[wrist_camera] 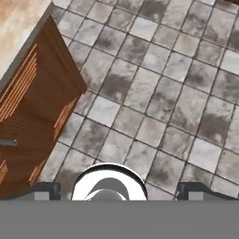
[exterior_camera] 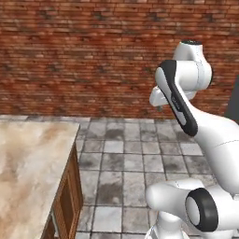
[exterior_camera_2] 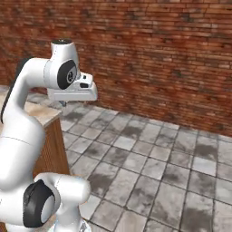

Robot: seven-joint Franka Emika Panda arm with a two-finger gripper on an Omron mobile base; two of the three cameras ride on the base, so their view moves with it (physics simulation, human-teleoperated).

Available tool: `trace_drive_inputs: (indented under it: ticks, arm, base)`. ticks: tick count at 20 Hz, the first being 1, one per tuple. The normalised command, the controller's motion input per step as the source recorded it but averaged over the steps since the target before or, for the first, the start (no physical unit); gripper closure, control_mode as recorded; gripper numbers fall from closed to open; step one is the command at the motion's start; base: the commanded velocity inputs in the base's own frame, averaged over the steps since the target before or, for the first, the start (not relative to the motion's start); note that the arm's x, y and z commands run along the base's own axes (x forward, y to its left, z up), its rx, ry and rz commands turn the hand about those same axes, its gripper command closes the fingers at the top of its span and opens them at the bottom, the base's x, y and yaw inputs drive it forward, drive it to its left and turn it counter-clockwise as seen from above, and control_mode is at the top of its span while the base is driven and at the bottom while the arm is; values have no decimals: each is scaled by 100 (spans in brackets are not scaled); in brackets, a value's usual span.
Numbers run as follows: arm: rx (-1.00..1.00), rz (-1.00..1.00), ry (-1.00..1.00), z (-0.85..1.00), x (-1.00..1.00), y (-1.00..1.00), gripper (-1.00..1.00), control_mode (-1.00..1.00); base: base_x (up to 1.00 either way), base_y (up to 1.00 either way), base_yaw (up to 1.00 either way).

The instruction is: Place the drinks on the dining counter in a tight cluster.

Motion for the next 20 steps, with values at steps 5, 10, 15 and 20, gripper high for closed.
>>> trace_drive_inputs:
  ticks: [5, 10, 15, 20]
  arm:
    - [0, 0, 0, 0, 0, 0, -100, 100]
    - [0, 0, 0, 0, 0, 0, -100, 100]
    - [0, 0, 0, 0, 0, 0, -100, 100]
    - [0, 0, 0, 0, 0, 0, -100, 100]
  base:
    - [0, 0, -98]
    - [0, 1, -94]
    - [3, 8, -95]
    - [53, 1, -71]
